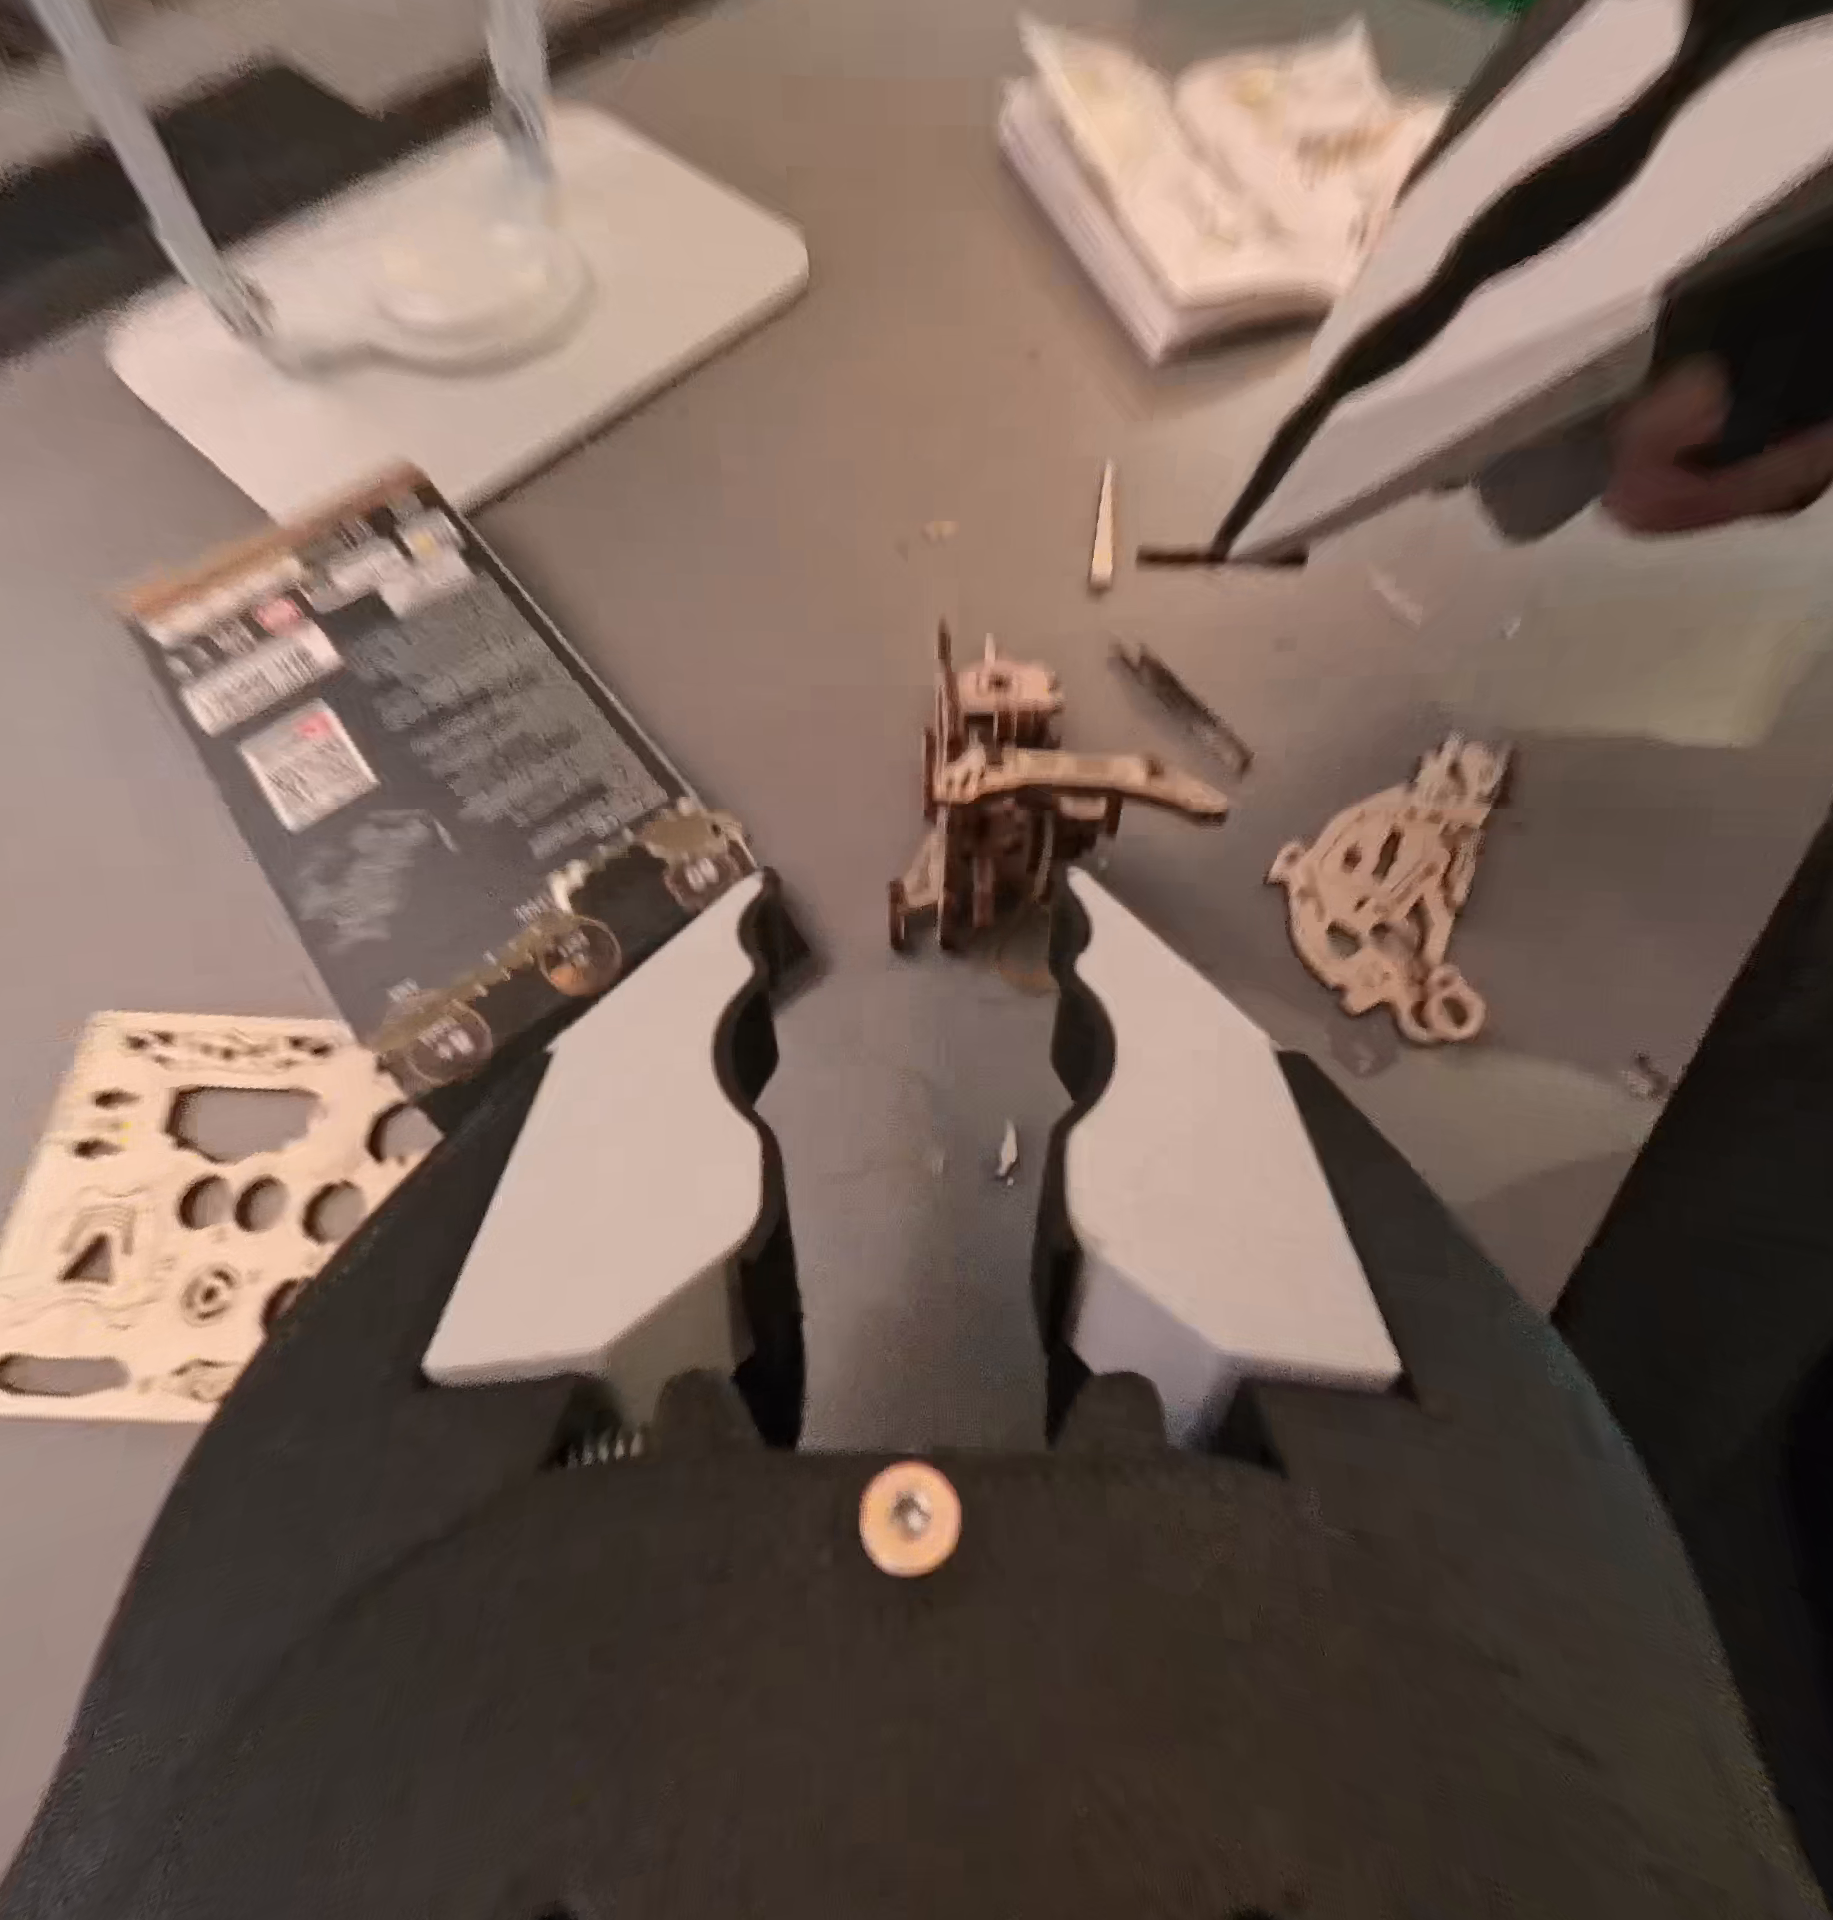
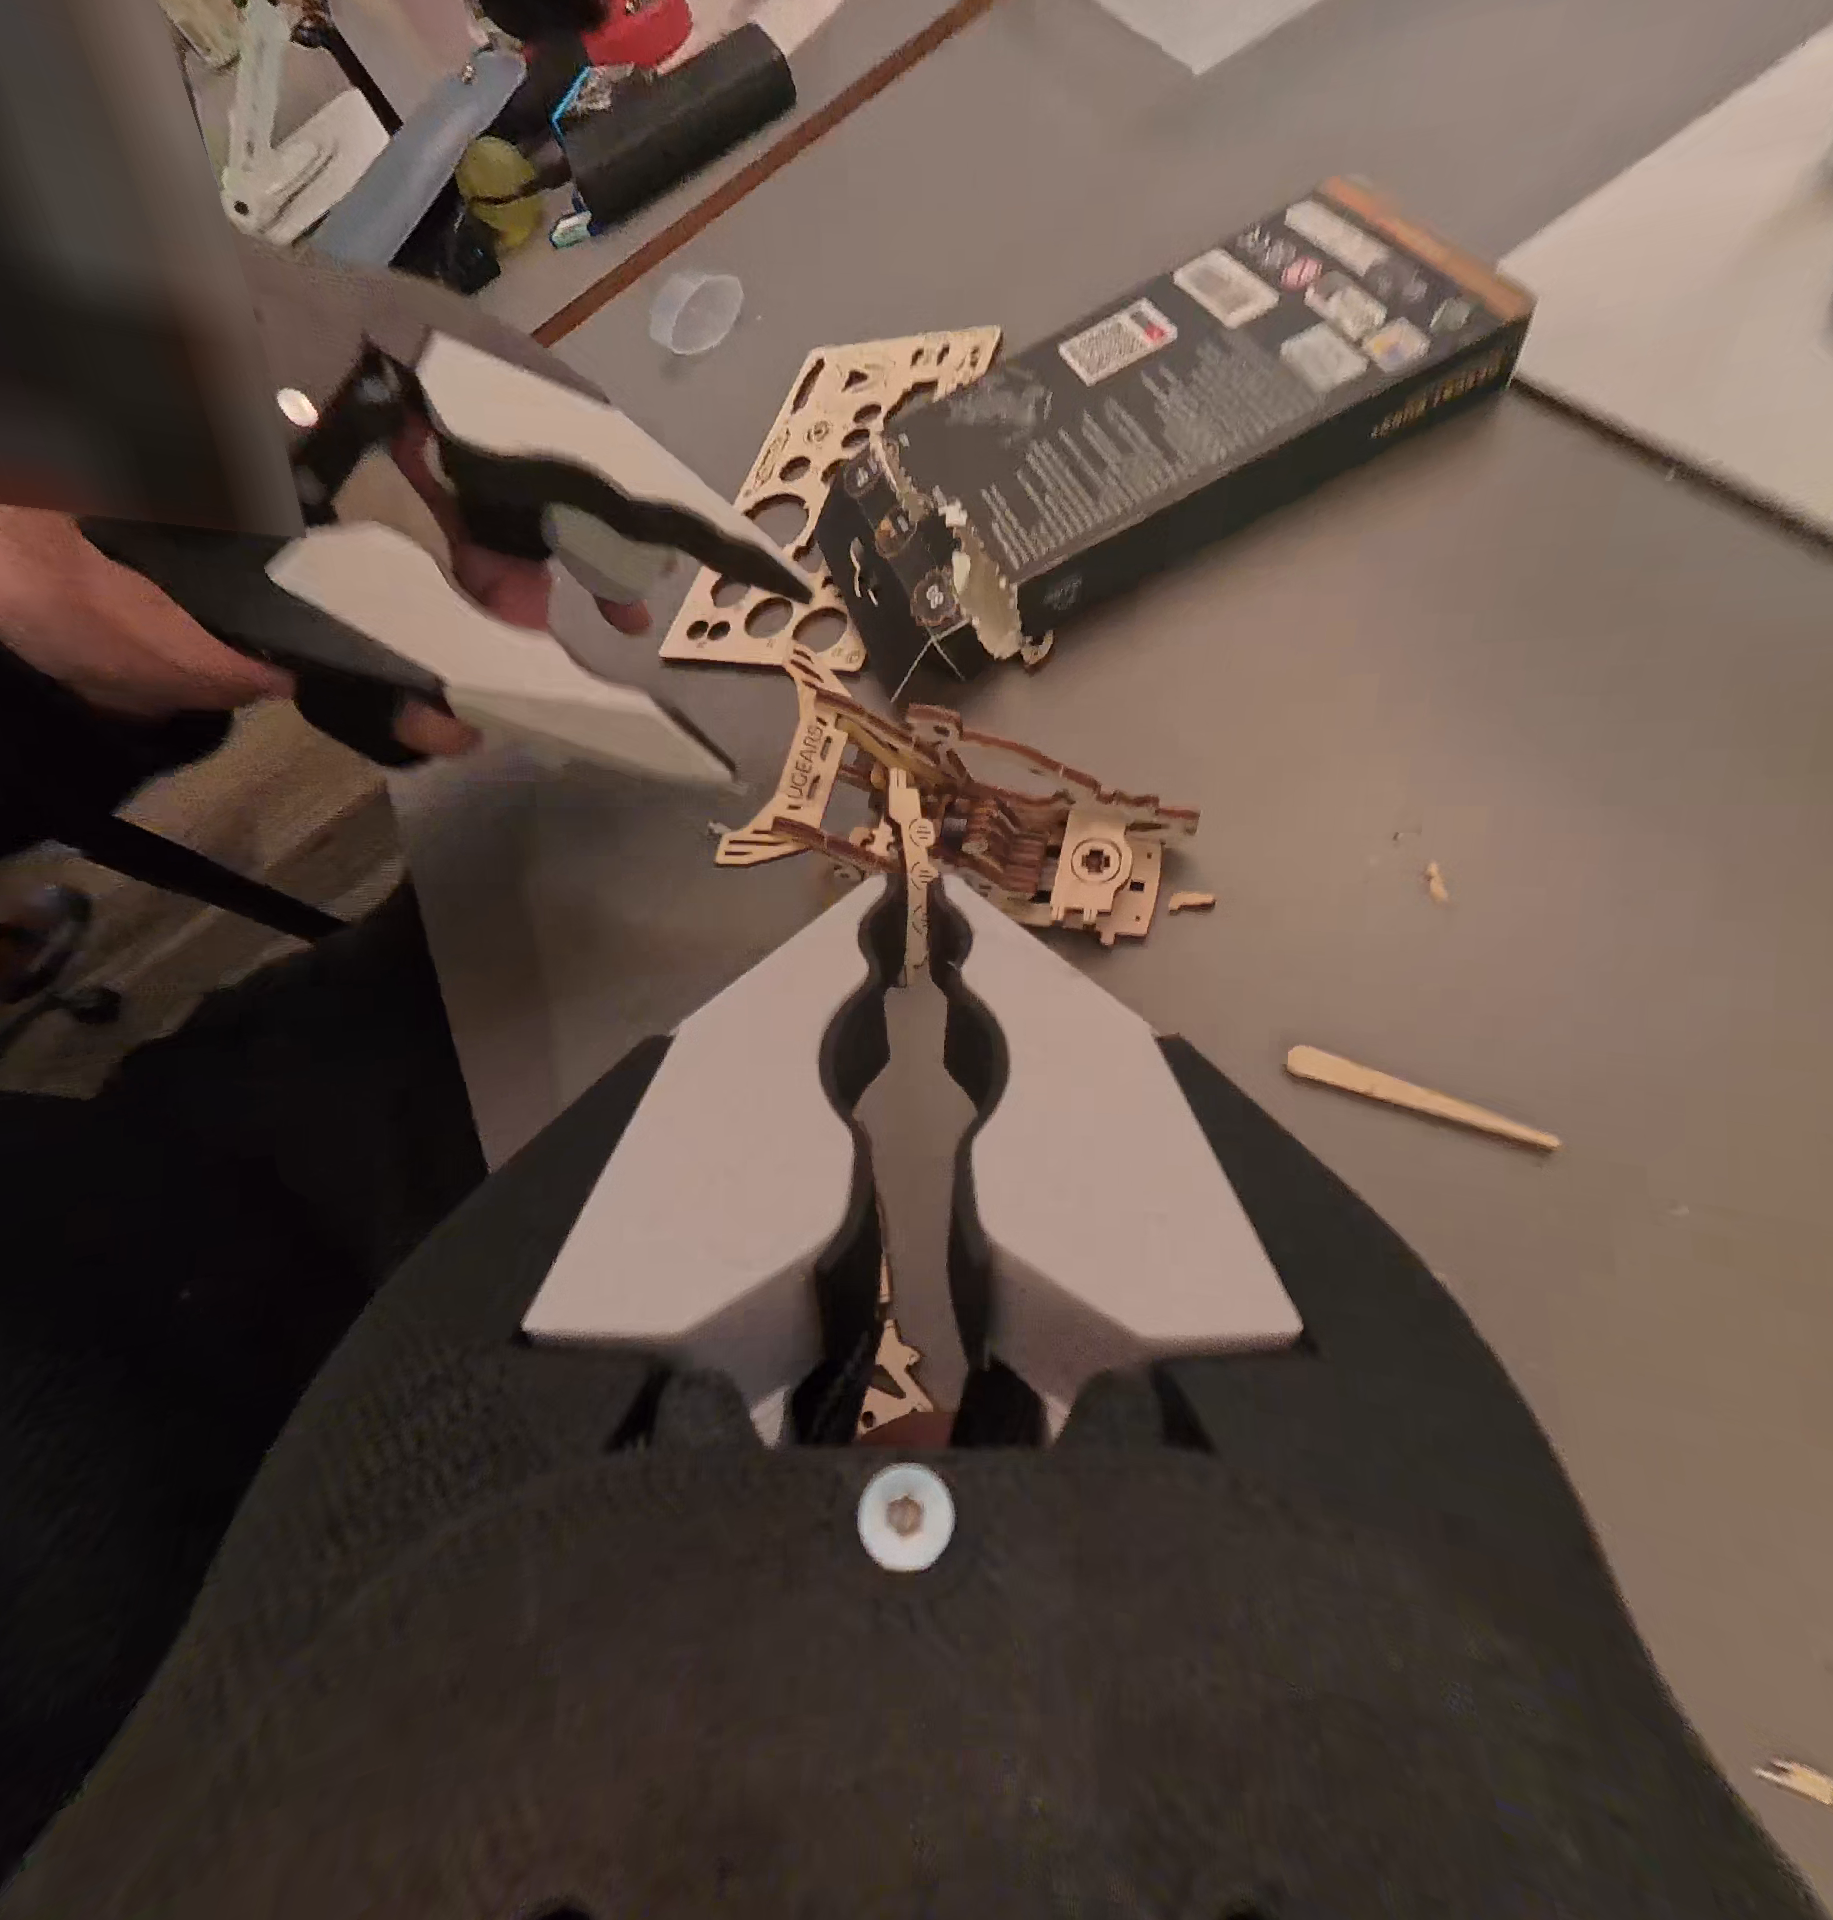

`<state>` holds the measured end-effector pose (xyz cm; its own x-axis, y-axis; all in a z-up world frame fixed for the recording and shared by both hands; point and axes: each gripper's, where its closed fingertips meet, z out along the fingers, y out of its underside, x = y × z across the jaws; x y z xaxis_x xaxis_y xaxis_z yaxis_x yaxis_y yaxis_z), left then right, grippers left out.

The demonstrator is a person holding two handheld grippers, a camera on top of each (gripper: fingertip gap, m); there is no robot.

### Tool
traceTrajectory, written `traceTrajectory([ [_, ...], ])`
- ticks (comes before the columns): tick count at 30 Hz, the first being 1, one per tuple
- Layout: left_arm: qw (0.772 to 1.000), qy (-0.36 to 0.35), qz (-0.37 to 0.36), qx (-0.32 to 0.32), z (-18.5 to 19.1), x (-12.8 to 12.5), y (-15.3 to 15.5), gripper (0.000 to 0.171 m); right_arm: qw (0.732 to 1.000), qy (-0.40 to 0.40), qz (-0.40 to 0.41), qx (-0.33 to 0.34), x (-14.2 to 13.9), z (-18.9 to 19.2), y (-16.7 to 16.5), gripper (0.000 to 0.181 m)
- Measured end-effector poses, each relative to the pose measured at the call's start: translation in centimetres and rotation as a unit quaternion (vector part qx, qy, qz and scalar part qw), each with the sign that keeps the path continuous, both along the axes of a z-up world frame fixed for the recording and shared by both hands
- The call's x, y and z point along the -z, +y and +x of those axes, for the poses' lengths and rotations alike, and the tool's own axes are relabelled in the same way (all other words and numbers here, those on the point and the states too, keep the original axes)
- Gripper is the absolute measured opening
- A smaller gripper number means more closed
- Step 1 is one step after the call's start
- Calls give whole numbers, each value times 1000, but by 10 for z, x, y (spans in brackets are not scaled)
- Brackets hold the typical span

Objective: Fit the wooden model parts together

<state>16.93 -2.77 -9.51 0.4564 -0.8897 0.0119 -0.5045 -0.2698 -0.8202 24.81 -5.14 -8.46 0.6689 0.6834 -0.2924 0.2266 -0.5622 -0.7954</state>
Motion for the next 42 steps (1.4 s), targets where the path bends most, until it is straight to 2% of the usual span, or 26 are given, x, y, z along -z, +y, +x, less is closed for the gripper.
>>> traceTrajectory([
  [3,996,-93,-16,10,14,-46,-10,36,996,-22,91,-16,-24,-6,-2,0],
  [6,986,-155,-65,21,32,-68,-21,29,983,-54,174,-32,-44,-15,-7,0],
  [13,940,-273,-203,36,50,-79,-41,15,943,-144,298,-38,-70,-27,-18,0],
  [16,923,-307,-229,41,49,-84,-43,4,925,-184,328,-46,-69,-31,-22,0],
  [19,919,-313,-236,46,48,-84,-47,3,920,-193,338,-48,-69,-33,-25,0],
  [24,908,-323,-262,48,47,-83,-51,1,923,-182,337,-44,-70,-33,-30,0],
  [26,914,-310,-254,62,47,-80,-55,1,928,-168,329,-52,-71,-34,-35,3],
  [29,917,-306,-236,96,47,-84,-62,1,949,-136,277,-62,-67,-33,-40,8],
  [31,925,-287,-214,128,47,-84,-68,1,955,-114,265,-63,-70,-31,-41,4],
  [34,930,-262,-190,172,46,-87,-75,2,974,-48,201,-95,-71,-39,-49,1],
  [39,928,-234,-169,235,42,-83,-82,2,987,42,86,-125,-68,-45,-55,1],
  [42,914,-264,-168,258,41,-91,-80,1,986,95,40,-128,-71,-50,-56,2],
])
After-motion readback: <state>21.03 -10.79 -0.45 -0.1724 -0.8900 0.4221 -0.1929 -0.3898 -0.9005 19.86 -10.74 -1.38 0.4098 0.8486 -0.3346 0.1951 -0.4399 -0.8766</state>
